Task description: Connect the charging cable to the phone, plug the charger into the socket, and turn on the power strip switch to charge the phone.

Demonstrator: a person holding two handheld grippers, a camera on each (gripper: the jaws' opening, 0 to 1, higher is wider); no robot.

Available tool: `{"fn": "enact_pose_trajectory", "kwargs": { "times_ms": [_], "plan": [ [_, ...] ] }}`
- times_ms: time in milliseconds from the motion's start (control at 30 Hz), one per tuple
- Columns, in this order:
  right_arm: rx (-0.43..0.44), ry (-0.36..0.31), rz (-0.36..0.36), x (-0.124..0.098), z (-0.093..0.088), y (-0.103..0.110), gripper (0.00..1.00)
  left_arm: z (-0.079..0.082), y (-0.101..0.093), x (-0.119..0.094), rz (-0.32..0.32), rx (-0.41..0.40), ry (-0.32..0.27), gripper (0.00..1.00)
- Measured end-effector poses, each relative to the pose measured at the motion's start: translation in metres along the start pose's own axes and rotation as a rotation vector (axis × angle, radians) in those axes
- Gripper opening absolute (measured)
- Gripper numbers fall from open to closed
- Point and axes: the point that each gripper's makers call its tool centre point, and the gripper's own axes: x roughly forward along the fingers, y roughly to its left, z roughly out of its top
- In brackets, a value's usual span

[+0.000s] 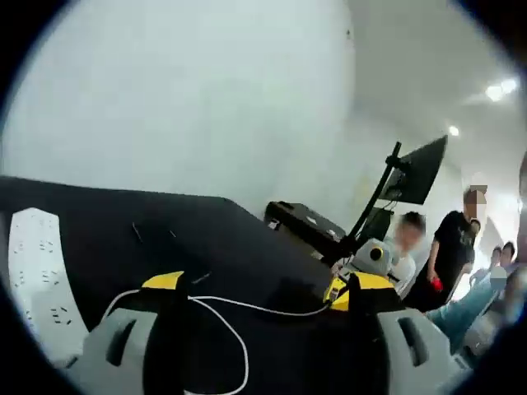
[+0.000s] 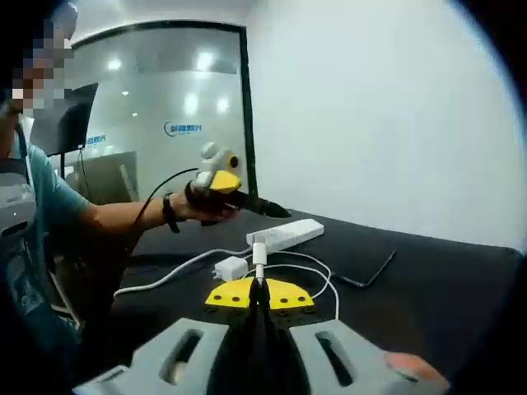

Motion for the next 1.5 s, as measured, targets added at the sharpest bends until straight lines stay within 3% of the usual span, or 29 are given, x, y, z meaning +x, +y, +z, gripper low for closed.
{"fn": "enact_pose_trajectory", "kwargs": {
  "times_ms": [133, 267, 400, 567, 700, 800, 900, 967, 1033, 1400, 1433, 1500],
  "plan": [
    [0.010, -0.020, -0.016, 0.000, 0.003, -0.004, 0.03, 0.008, 0.011, 0.013, -0.003, -0.040, 0.014, 0.66],
    [0.021, -0.027, -0.035, 0.003, 0.003, -0.008, 0.03, 0.013, 0.027, 0.029, -0.027, -0.183, 0.023, 0.71],
    [0.036, -0.026, -0.047, 0.004, 0.002, -0.013, 0.03, 0.011, 0.060, 0.046, 0.019, -0.218, 0.044, 0.72],
    [0.046, -0.023, -0.067, 0.001, 0.000, -0.016, 0.03, 0.013, 0.096, 0.065, 0.021, -0.380, 0.026, 0.74],
    [0.040, -0.018, -0.074, -0.001, -0.001, -0.016, 0.03, 0.002, 0.122, 0.076, 0.075, -0.385, 0.073, 0.74],
    [0.038, -0.024, -0.081, -0.001, 0.001, -0.018, 0.03, -0.008, 0.135, 0.084, 0.094, -0.452, 0.120, 0.72],
    [0.039, -0.028, -0.083, -0.001, 0.001, -0.020, 0.03, -0.017, 0.128, 0.086, 0.113, -0.463, 0.120, 0.62],
    [0.042, -0.026, -0.084, -0.001, 0.000, -0.020, 0.03, -0.013, 0.135, 0.091, 0.109, -0.501, 0.108, 0.59],
    [0.045, -0.028, -0.087, -0.002, -0.001, -0.021, 0.03, -0.013, 0.129, 0.094, 0.072, -0.539, 0.080, 0.60],
    [0.058, -0.030, -0.088, -0.001, -0.003, -0.023, 0.03, -0.026, 0.104, 0.102, 0.045, -0.520, 0.094, 0.59],
    [0.062, -0.028, -0.087, 0.000, -0.004, -0.023, 0.03, -0.031, 0.105, 0.101, 0.053, -0.470, 0.112, 0.51],
    [0.065, -0.026, -0.086, 0.001, -0.005, -0.022, 0.03, -0.047, 0.122, 0.097, 0.172, -0.398, 0.166, 0.27]
  ]
}}
